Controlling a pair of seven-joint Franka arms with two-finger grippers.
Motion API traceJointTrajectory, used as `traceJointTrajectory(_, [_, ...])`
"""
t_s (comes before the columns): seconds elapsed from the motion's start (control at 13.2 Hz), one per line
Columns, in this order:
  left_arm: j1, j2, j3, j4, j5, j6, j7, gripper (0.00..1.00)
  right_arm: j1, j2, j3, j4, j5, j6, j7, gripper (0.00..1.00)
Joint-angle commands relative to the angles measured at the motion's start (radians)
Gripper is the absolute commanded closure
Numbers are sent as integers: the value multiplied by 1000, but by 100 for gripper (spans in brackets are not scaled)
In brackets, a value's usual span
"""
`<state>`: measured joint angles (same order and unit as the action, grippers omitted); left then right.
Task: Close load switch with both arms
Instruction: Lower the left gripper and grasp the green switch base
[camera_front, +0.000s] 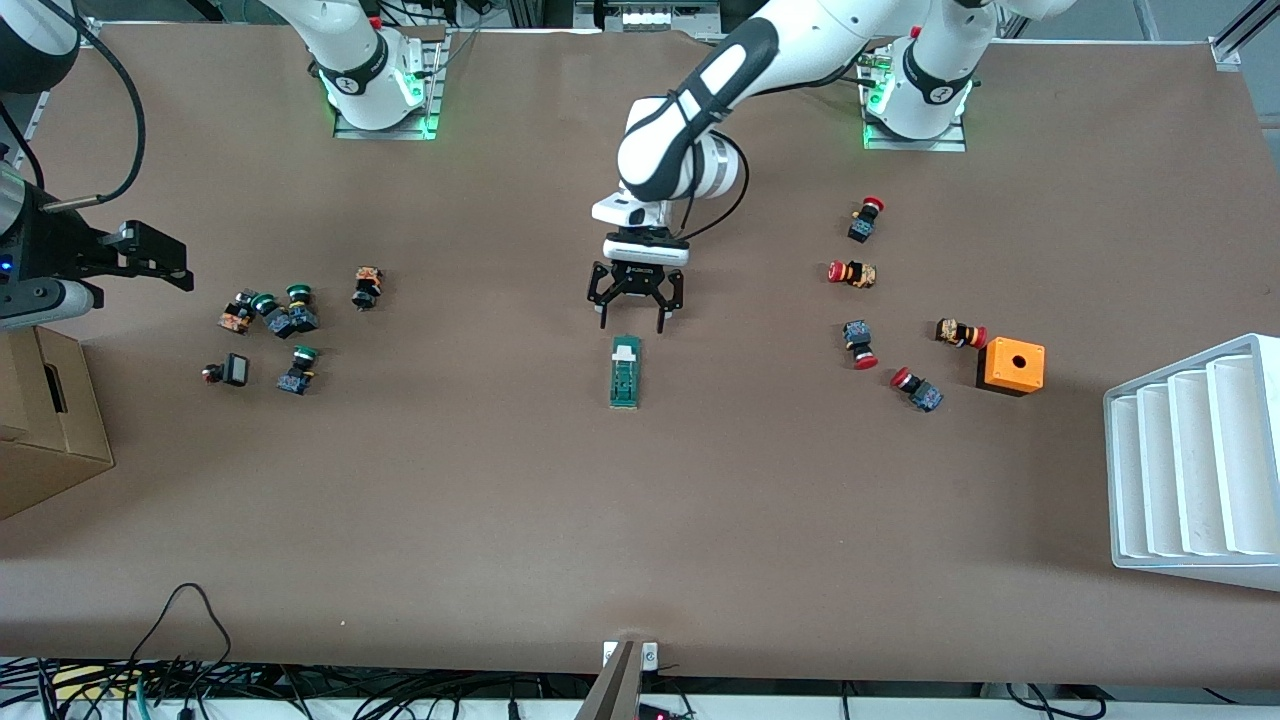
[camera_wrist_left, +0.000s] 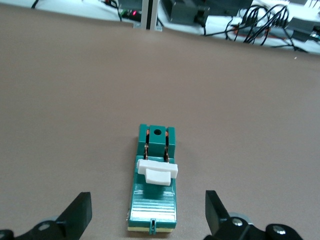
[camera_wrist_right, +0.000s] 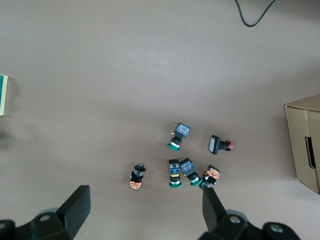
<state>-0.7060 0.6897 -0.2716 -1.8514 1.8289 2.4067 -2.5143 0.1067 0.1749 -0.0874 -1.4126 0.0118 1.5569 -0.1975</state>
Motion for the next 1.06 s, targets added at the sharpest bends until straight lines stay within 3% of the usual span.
traceJointTrajectory(0.0, [-29,72,6,37,145,-81,-139,0,-4,5,-2,18,2,-12,-16,1])
traceJointTrajectory(0.23, [-33,111,6,46,223,-142,-178,0,-4,5,0,18,1,-18,-16,0])
traceJointTrajectory(0.99, [-73,174,15,89,308,-259,-175,0,-7,54,1,17,4,23,-132,0])
